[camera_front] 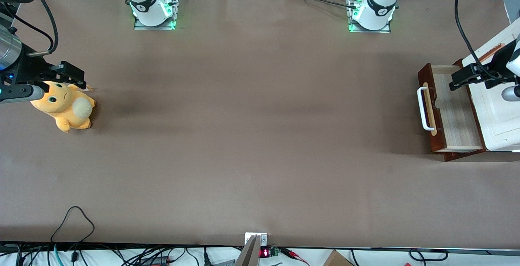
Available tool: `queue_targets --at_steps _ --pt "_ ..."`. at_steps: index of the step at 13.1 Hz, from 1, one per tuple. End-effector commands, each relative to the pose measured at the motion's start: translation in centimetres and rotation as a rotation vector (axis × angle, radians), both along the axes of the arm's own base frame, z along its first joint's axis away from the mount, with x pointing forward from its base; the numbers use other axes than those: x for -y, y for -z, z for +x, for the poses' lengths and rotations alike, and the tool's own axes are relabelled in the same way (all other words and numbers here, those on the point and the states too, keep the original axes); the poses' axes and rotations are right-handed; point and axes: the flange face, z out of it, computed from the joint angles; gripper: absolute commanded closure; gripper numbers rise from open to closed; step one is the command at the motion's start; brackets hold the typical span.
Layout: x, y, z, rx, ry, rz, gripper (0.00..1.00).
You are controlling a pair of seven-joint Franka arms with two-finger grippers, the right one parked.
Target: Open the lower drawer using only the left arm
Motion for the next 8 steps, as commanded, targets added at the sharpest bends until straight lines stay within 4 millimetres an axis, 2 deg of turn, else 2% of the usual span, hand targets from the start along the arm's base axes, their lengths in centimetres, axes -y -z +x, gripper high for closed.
queue_targets --at_steps 1,4,8 --pt "0.1 -0.2 -1.3 0.017 0.015 -0.019 0.00" --pt "0.9 0.5 -3.0 0.068 0.000 -0.013 0.00" --pt "1.3 -0.9 -1.9 0.043 0.002 -0.014 0.00"
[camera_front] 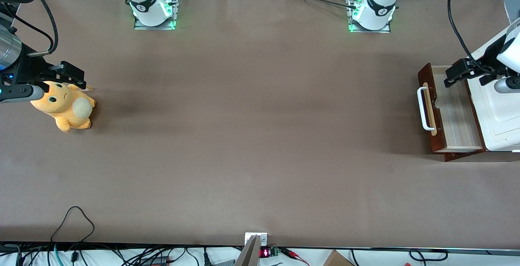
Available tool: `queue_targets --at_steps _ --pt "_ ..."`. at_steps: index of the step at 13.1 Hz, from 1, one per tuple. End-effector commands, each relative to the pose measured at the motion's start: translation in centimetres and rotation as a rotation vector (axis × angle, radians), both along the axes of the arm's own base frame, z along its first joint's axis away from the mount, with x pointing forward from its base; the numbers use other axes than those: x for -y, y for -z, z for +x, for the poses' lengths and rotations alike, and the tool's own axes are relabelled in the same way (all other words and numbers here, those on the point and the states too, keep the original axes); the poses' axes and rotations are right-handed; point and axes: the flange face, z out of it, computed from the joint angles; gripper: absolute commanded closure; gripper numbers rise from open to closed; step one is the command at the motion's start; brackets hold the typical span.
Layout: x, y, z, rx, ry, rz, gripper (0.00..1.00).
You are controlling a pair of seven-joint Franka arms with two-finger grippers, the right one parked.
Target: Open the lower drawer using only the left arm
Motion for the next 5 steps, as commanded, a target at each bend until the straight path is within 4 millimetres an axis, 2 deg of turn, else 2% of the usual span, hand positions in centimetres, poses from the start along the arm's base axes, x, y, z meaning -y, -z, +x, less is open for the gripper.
queue_targets --at_steps 1,5 --pt "0.20 -1.10 0.21 -0.006 0.001 -0.020 0.00" --pt "0.02 -1.00 0.23 -0.009 0.004 -0.020 0.00"
